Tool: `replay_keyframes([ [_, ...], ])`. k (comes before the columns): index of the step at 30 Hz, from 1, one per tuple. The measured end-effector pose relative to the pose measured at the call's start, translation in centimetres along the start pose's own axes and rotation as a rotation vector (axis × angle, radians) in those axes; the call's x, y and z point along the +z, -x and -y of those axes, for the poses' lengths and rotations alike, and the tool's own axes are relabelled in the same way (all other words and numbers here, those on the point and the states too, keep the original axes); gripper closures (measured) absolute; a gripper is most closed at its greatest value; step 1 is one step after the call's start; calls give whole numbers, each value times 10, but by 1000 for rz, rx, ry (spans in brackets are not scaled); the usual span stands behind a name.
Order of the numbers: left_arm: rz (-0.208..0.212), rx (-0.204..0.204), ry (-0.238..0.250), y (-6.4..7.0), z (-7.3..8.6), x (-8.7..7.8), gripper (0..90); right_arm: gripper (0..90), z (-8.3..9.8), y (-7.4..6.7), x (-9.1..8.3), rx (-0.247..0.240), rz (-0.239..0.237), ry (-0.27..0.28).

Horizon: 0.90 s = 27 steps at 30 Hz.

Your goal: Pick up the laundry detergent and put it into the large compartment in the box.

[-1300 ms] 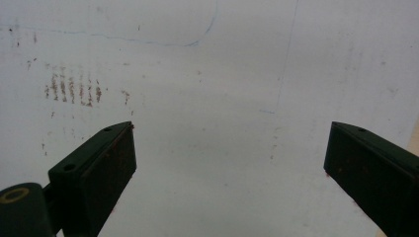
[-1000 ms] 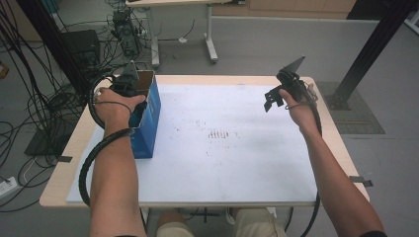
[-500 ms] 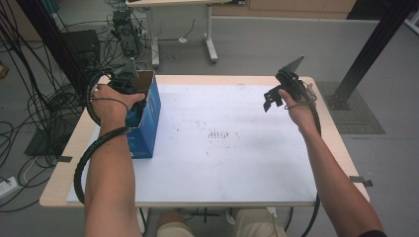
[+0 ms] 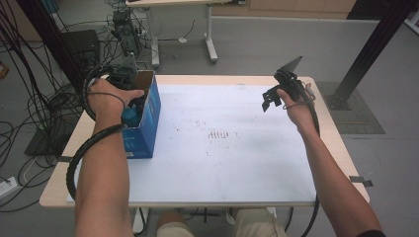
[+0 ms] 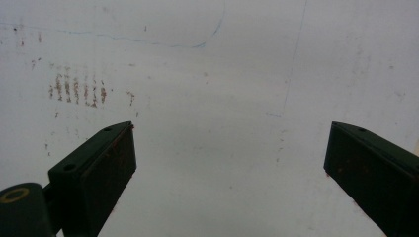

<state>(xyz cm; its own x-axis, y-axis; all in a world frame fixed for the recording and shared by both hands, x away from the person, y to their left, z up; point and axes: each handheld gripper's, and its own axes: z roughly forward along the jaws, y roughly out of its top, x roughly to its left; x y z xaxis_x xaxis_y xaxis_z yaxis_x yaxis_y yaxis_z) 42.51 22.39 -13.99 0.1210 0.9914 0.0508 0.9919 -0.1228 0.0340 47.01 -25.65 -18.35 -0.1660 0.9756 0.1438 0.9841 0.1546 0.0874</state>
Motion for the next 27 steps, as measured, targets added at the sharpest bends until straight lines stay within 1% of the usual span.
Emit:
replay_keyframes([
  [5, -18, 22, 12, 3, 4, -15, 272, 57, 1, 0, -1, 6, -2, 0],
  [8, -21, 34, 11, 6, 4, -24, 247, 57, 1, 0, -1, 2, -3, 0],
  [12, -23, 82, 26, 14, 6, -39, 226, 57, 0, -1, 0, 0, -2, -1],
  [13, -25, 95, 36, 17, 6, -43, 221, 57, 0, -1, 0, 3, -3, 0],
  [15, -28, 130, 49, 24, 7, -51, 209, 57, 0, -1, -1, 3, -2, 1],
  [18, -24, 197, 72, 37, 7, -61, 172, 57, 0, 0, -2, 8, -4, -1],
  [22, -29, 304, 93, 60, 6, -69, 140, 57, 0, 3, -2, 10, -5, 0],
  [23, -29, 334, 88, 65, 5, -70, 139, 57, -1, 3, -2, 15, -5, -2],
  [24, -25, 345, 87, 69, 4, -70, 139, 57, -1, 4, -2, 18, -6, -3],
  [25, -31, 377, 82, 76, 2, -71, 139, 57, -1, 4, -2, 15, -4, -5],
  [27, -33, 418, 74, 87, -1, -72, 137, 57, -1, 5, -3, 21, -5, -4],
])
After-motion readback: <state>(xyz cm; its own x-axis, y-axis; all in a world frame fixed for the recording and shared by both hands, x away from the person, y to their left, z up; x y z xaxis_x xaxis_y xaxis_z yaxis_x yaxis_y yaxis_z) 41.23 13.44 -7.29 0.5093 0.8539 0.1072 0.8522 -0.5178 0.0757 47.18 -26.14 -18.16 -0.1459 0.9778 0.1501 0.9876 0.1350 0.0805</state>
